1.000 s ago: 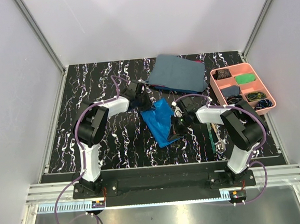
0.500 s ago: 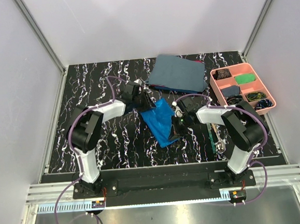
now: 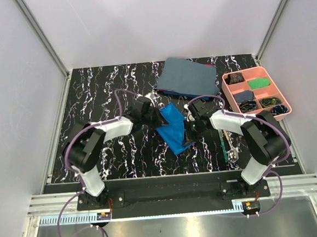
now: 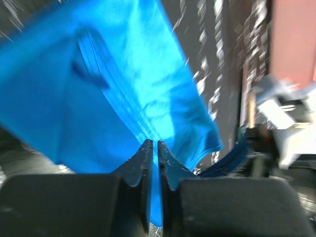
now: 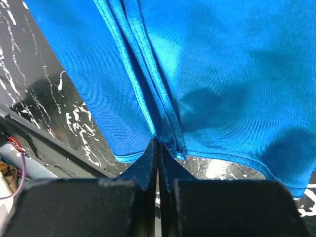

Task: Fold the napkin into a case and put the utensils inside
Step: Fold the lower triangle-folded napkin at the center of the board, then pick up the 2/3-rectangle-folded napkin at the center of the board.

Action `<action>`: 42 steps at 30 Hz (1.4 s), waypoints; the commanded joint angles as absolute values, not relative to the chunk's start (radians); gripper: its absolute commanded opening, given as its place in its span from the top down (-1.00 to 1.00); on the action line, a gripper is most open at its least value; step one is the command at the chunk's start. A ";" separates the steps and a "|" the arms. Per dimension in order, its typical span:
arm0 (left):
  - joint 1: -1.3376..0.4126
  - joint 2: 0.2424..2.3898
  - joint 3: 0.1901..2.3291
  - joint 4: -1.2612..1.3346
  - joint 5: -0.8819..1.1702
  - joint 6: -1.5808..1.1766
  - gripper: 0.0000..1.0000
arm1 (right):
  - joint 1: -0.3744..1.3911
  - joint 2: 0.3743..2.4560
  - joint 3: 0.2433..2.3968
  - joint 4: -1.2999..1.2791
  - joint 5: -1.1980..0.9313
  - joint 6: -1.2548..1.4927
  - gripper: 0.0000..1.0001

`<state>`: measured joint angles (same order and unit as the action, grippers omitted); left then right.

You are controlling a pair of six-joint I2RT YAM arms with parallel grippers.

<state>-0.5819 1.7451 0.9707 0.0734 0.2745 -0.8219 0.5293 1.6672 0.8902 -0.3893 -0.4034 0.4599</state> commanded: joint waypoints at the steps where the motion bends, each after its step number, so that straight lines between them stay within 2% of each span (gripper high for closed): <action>1: -0.615 1.816 1.003 0.127 0.302 -0.865 0.86 | 0.528 1.632 0.914 -0.413 -0.332 0.440 1.00; 8: -0.641 1.813 1.005 0.114 0.253 -0.864 0.88 | 0.526 1.658 0.927 -0.436 -0.242 0.407 1.00; 12: -0.646 1.850 1.019 0.112 0.271 -0.880 0.74 | 0.526 1.700 0.933 -0.430 -0.206 0.391 1.00; 19: -0.635 1.947 1.055 0.107 0.246 -0.873 0.75 | 0.526 1.695 0.946 -0.455 -0.124 0.361 1.00; 20: -0.632 1.959 1.055 0.107 0.238 -0.868 0.76 | 0.525 1.674 0.953 -0.486 -0.109 0.347 0.97; 23: -0.630 1.959 1.040 0.109 0.224 -0.862 0.79 | 0.526 1.605 0.989 -0.575 -0.040 0.319 0.58; 26: -0.630 1.956 1.013 0.133 0.227 -0.871 0.81 | 0.526 1.527 1.009 -0.595 -0.096 0.314 0.42; 29: -0.630 1.951 0.997 0.153 0.236 -0.882 0.81 | 0.526 1.525 1.002 -0.522 -0.328 0.339 0.42; 30: -0.630 1.950 0.997 0.152 0.236 -0.881 0.82 | 0.528 1.537 0.982 -0.487 -0.450 0.348 0.45; 33: -0.630 1.945 1.008 0.140 0.238 -0.873 0.82 | 0.528 1.614 0.954 -0.367 -0.590 0.380 0.59; 37: -0.630 1.942 1.023 0.123 0.238 -0.864 0.83 | 0.528 1.706 0.922 -0.284 -0.569 0.393 0.78; 42: -0.627 1.939 1.020 0.107 0.238 -0.850 0.85 | 0.526 1.753 0.848 -0.255 -0.468 0.400 0.87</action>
